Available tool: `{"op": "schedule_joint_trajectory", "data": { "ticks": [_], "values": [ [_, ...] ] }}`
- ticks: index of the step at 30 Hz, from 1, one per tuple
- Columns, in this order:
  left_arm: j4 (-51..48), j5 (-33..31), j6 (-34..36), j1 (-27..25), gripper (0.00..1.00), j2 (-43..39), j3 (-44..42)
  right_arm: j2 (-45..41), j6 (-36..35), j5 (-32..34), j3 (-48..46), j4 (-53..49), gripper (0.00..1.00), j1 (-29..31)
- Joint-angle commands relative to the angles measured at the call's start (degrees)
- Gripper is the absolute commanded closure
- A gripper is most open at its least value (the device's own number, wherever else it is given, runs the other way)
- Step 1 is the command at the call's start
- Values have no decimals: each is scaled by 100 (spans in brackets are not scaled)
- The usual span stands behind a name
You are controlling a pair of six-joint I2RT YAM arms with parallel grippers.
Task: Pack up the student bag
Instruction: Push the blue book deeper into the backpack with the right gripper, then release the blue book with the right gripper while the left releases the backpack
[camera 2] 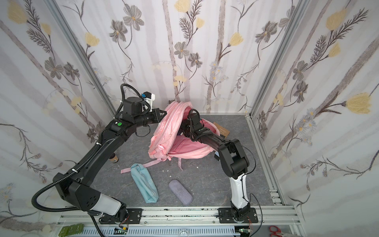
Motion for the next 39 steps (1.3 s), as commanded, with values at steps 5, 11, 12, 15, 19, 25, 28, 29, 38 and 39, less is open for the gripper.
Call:
{"op": "schedule_joint_trajectory", "data": {
  "ticks": [5,11,12,15,19,25,28,29,38,39],
  "values": [
    [970,-322,328,178,100,144,78,-867,-731,-84,-230,-504,35,-124],
    [898,-501,619,332,100,294,94,-1732,-1298,-122,-643,-902,34,-294],
    [840,-540,724,354,100,360,118,-1887,-1412,-115,-709,-988,34,-338],
    [535,-750,1110,387,100,591,253,-2312,-1791,-130,-832,-1250,34,-525],
    [321,-968,1319,391,100,936,357,-2770,-2415,-174,-857,-1783,34,-892],
    [350,-784,1022,381,99,1227,415,-3089,-3067,-239,-1019,-2178,34,-1583],
    [399,-473,726,372,71,1326,460,-3102,-3020,-407,-1112,-2223,34,-1975],
    [399,-384,661,357,67,1359,500,-3089,-3007,-433,-1121,-2221,33,-2087],
    [-62,-548,483,142,47,1693,1243,-2954,-2751,-477,-1170,-2228,33,-2712],
    [-21,-566,446,92,47,1731,1293,-2943,-2751,-451,-1203,-2231,33,-2750]
  ]
}}
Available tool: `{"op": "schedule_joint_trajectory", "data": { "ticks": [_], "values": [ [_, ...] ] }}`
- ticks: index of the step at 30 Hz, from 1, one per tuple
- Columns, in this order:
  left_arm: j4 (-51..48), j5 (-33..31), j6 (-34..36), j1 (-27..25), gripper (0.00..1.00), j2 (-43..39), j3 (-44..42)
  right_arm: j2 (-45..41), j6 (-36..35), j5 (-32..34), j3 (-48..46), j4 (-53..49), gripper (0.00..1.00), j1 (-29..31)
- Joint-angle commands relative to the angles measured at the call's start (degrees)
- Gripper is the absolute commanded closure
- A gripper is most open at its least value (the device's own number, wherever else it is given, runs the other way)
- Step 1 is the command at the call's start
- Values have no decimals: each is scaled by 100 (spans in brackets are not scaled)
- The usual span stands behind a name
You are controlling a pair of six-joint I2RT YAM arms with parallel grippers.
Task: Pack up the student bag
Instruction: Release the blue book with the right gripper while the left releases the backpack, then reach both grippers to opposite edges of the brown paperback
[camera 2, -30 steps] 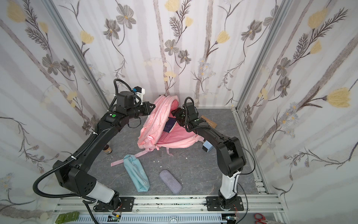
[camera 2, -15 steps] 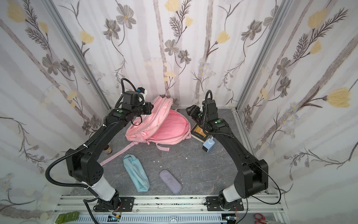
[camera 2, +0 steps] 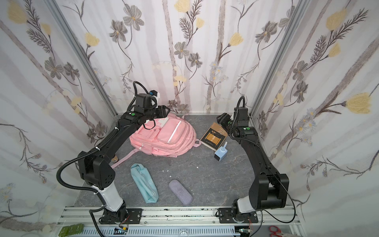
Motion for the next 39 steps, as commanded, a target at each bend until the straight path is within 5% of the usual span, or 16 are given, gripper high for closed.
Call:
{"op": "schedule_joint_trajectory", "data": {
  "ticks": [1,16,31,39],
  "values": [
    [61,-57,-159,-118,46,135,218,55,109,-19,-97,28,34,-116],
    [-202,535,-1081,-1012,44,2306,2385,403,369,218,-275,11,33,-621],
    [371,1328,-2055,-1139,44,2284,1140,523,720,541,-383,-263,34,-582],
    [219,1491,-1569,-1149,43,2478,1186,966,664,589,-190,-200,35,-507]
  ]
}}
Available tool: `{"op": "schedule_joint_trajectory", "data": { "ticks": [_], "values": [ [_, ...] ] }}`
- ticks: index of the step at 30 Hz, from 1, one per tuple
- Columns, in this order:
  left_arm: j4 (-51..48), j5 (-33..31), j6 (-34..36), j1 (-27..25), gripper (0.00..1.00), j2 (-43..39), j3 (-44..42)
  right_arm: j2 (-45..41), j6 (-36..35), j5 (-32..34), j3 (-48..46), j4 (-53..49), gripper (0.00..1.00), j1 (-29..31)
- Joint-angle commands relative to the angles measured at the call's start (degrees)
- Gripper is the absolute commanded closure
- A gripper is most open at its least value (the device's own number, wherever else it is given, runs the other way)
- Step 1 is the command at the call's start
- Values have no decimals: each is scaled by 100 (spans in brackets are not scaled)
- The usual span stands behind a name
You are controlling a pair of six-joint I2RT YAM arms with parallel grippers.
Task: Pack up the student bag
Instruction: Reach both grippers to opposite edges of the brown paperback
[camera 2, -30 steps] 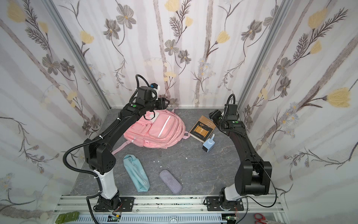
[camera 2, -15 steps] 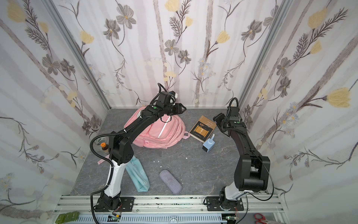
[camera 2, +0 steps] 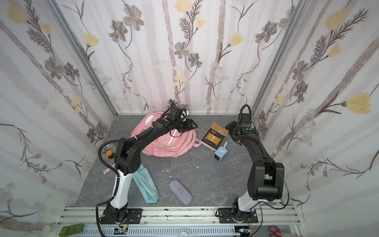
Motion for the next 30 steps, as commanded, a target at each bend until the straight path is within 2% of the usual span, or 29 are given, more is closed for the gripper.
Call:
{"op": "schedule_joint_trajectory", "data": {
  "ticks": [1,12,19,24,30],
  "values": [
    [-35,76,294,-19,43,208,298,271,-21,-91,189,62,35,4],
    [-622,-75,1195,-406,41,1252,1559,1297,-537,-516,532,307,34,-96],
    [-594,-240,1369,-493,41,1566,1579,1730,-1029,-731,507,369,35,-173],
    [-368,-679,1265,-576,41,1922,1900,1970,-1041,-1026,278,775,36,-202],
    [108,-834,860,-694,41,2321,1999,2195,-984,-1438,190,1181,37,-202]
  ]
}}
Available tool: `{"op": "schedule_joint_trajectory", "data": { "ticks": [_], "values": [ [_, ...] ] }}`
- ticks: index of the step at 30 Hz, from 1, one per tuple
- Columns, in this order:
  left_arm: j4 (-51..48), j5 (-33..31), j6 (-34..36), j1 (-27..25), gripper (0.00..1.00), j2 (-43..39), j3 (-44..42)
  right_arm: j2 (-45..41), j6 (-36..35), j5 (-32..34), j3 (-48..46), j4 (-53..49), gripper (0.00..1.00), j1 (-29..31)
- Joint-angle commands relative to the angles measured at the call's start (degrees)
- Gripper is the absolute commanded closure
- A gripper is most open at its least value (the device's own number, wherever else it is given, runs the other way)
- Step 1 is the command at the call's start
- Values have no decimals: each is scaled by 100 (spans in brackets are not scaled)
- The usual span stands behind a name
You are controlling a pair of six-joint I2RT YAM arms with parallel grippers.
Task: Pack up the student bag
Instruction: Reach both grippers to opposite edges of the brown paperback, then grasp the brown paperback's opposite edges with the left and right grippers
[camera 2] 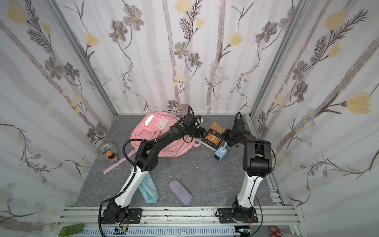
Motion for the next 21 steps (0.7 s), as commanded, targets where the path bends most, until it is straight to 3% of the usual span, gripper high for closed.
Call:
{"op": "schedule_joint_trajectory", "data": {
  "ticks": [1,13,21],
  "values": [
    [417,-198,-348,-12,41,173,-22,125,-24,-402,-8,517,37,-3],
    [428,-560,-455,15,41,480,40,315,29,-646,58,608,38,-71],
    [421,-410,-794,126,40,633,23,321,152,-782,-47,895,40,-82]
  ]
}}
